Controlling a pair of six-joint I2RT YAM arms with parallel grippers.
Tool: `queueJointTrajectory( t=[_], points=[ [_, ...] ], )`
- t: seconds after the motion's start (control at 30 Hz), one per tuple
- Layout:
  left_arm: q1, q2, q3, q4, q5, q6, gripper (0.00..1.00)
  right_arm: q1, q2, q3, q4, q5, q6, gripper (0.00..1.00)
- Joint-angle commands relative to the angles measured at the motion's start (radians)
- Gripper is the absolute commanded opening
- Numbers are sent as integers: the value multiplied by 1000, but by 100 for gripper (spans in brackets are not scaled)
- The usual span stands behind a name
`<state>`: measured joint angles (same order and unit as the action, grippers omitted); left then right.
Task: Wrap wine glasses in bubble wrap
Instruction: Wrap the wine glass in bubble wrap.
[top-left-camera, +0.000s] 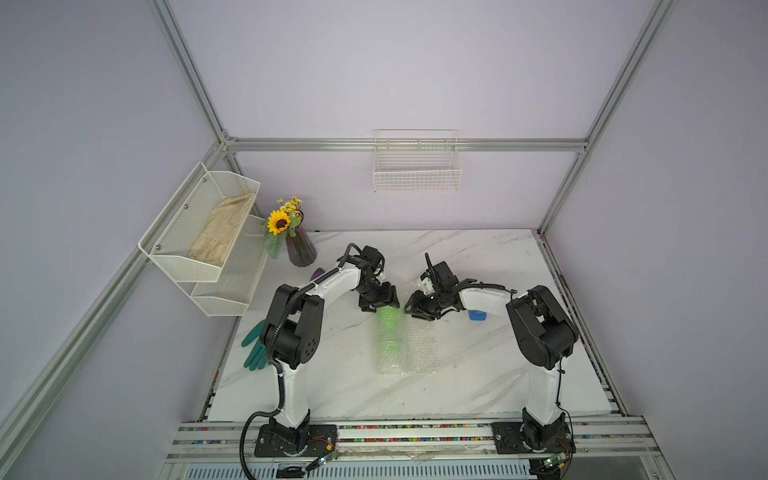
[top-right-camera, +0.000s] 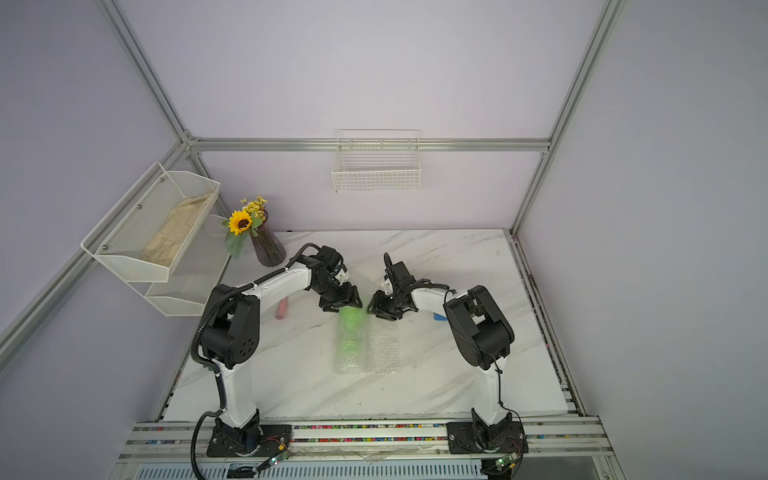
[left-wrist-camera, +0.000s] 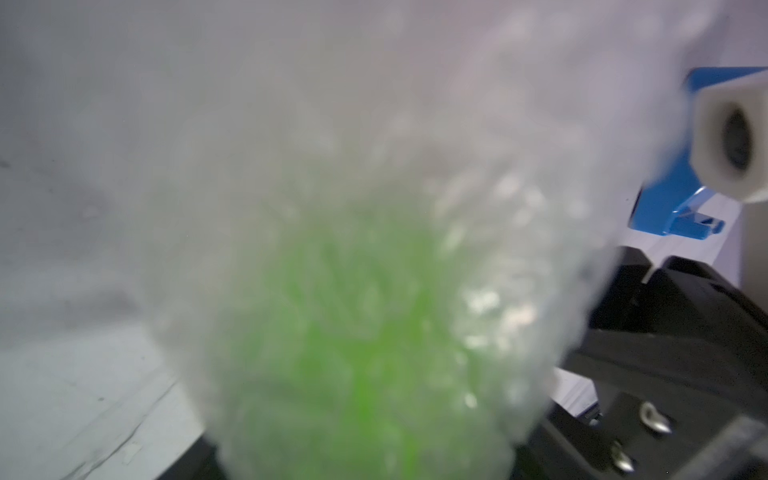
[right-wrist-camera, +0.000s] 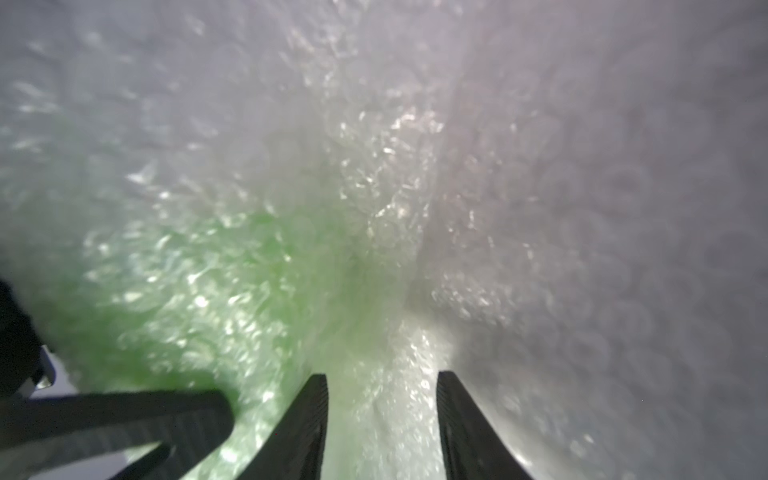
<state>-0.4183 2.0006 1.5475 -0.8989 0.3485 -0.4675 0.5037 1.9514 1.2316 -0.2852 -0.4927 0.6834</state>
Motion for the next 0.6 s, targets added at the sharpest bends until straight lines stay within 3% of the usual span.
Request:
queueJointTrajectory(
  t=[0.0, 0.3, 0.57],
  points=[
    [-15, 34, 119, -217, -151, 78, 71, -37, -85, -23, -55, 75, -9, 49],
    [-101, 166, 389, -507, -428, 105, 72, -88, -114, -87, -56, 55, -47, 53],
    [-208, 333, 577, -696, -673, 57, 73, -104, -108, -102, -35, 36, -60, 53]
  ],
)
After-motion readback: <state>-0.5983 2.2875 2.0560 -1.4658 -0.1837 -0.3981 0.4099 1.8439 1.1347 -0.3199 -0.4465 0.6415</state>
